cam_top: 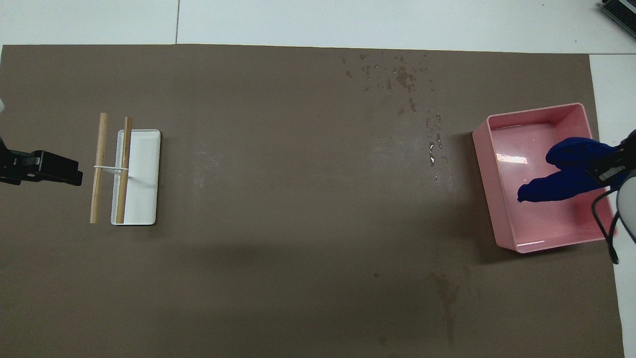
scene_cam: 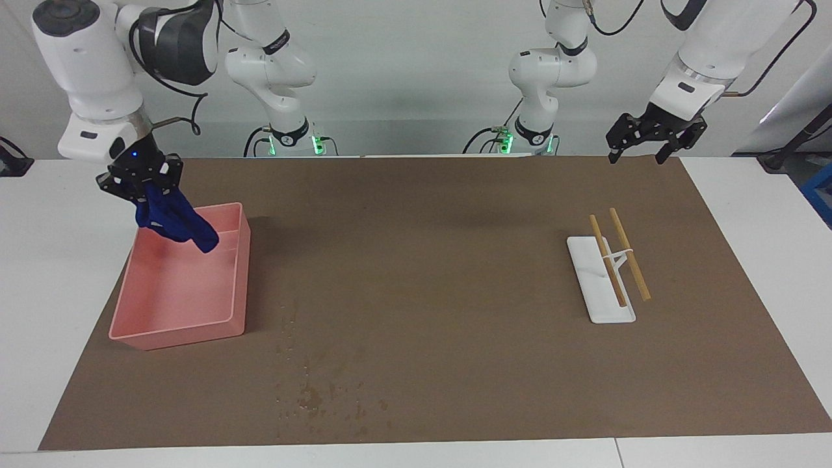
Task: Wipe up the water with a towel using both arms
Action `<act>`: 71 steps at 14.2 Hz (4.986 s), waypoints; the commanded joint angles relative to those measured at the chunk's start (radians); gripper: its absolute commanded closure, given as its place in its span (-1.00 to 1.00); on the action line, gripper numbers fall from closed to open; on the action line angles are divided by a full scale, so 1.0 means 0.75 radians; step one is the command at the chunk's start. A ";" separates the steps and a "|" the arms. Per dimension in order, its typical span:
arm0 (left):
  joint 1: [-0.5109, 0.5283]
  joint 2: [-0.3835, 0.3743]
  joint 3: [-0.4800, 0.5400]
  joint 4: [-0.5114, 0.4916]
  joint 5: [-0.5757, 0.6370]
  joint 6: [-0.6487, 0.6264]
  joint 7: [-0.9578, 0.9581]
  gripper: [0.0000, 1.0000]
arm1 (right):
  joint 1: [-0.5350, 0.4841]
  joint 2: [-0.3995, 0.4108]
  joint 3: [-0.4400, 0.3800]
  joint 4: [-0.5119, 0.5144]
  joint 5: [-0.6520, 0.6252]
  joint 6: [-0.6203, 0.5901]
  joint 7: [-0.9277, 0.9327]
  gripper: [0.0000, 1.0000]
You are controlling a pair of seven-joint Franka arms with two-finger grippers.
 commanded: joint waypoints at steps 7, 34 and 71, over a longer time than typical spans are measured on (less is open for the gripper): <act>0.009 -0.035 -0.005 -0.037 0.004 0.000 -0.002 -1.00 | -0.021 -0.028 0.016 -0.009 0.105 -0.008 -0.045 -1.00; 0.009 -0.035 -0.005 -0.037 0.004 0.000 -0.002 -1.00 | 0.067 0.013 0.190 0.290 0.246 -0.399 0.716 -1.00; 0.009 -0.035 -0.005 -0.037 0.004 0.000 -0.002 -1.00 | 0.065 -0.020 0.078 0.206 0.244 -0.323 0.820 -1.00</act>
